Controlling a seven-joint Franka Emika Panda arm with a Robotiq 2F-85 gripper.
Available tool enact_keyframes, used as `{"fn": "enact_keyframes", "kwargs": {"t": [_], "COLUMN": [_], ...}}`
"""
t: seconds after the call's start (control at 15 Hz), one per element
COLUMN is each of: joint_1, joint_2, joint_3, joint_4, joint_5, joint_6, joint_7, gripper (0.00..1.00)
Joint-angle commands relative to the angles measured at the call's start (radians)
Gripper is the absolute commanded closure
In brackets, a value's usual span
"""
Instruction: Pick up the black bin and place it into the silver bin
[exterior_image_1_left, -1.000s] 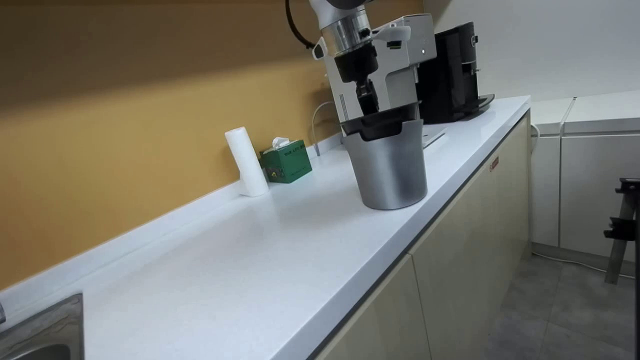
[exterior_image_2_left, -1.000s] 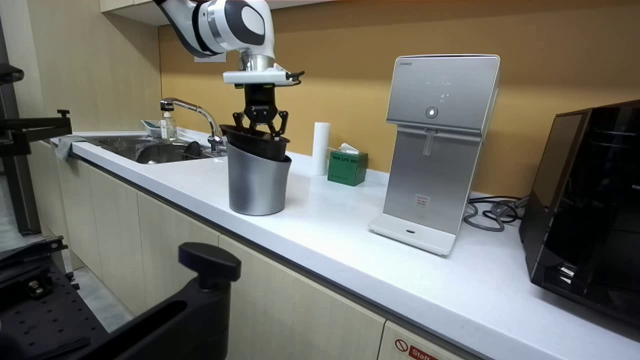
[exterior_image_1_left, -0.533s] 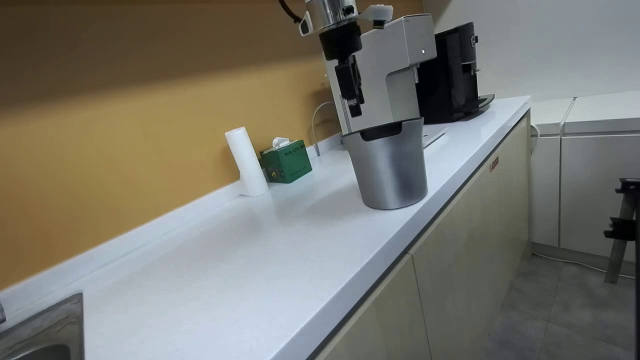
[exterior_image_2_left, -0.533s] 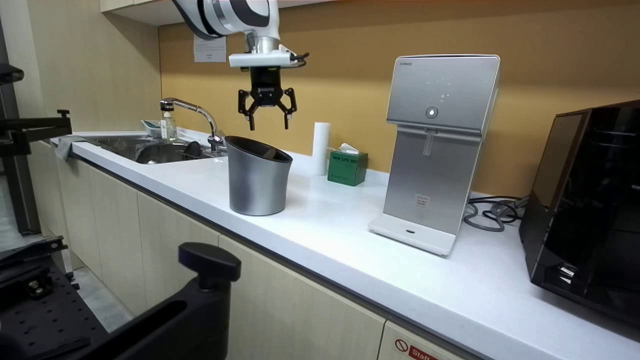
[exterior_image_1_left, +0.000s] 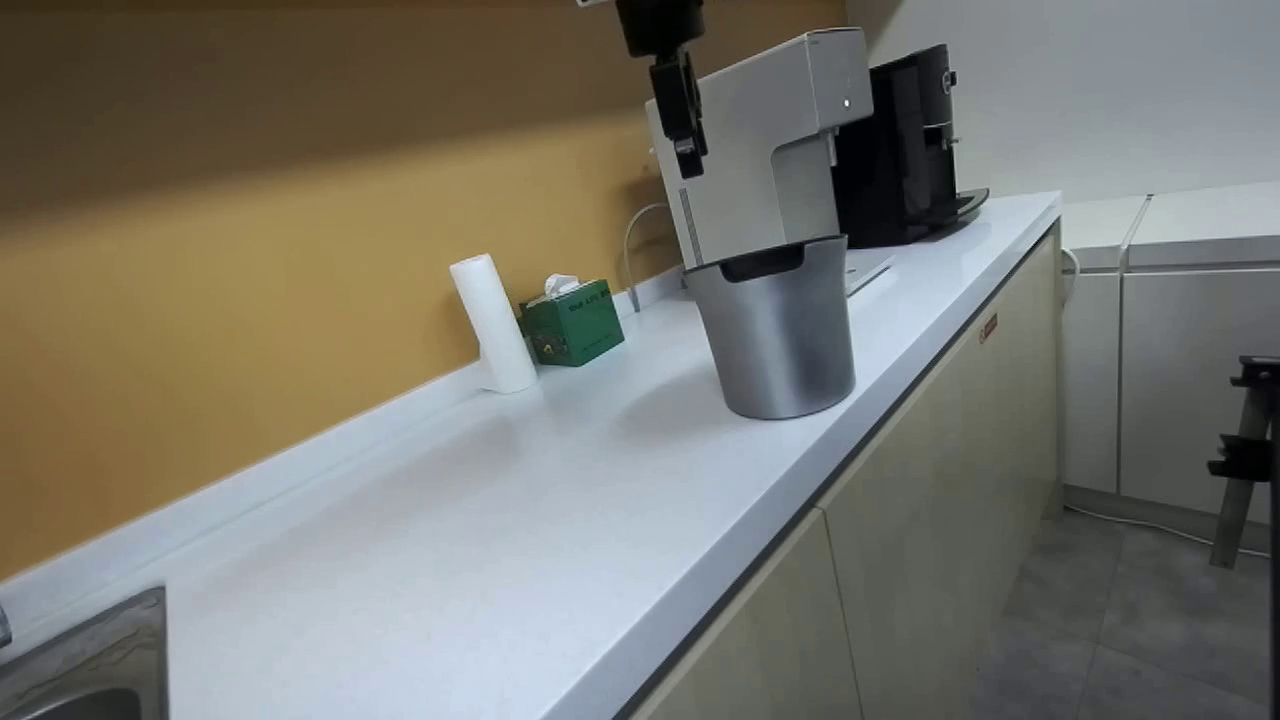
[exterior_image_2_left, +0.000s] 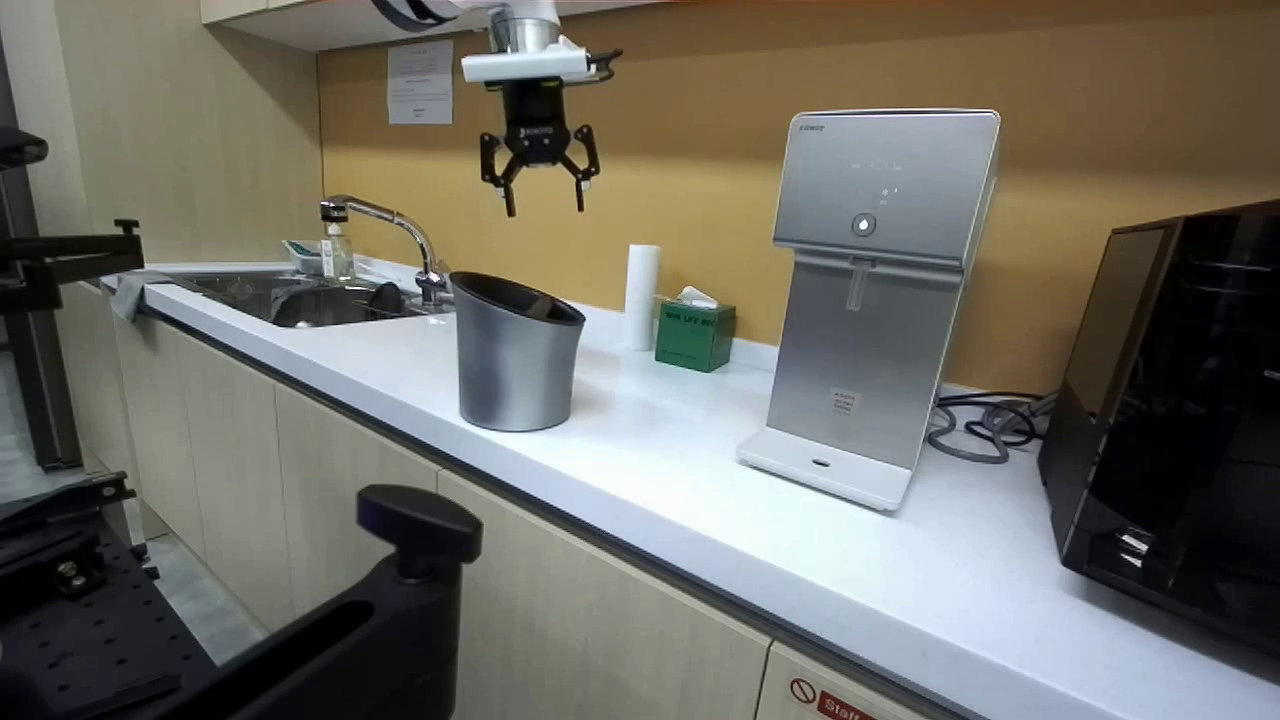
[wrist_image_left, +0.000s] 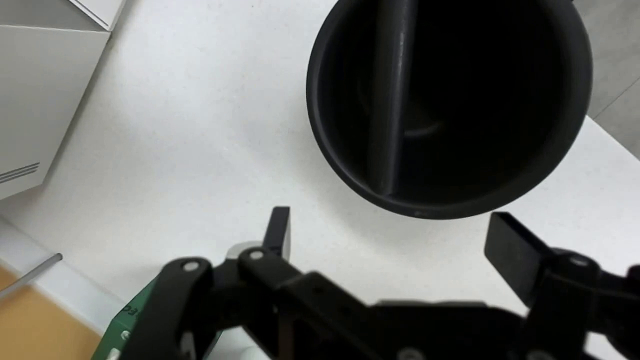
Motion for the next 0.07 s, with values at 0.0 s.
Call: {"fn": "enact_keyframes", "kwargs": {"t": [0.0], "joint_1": [0.004], "joint_2": [-0.001], "joint_3": [-0.003], "joint_4": [0.043], "joint_5": [0.020], "joint_6": [-0.113], "joint_7": [-0.130], "gripper": [0.00]}}
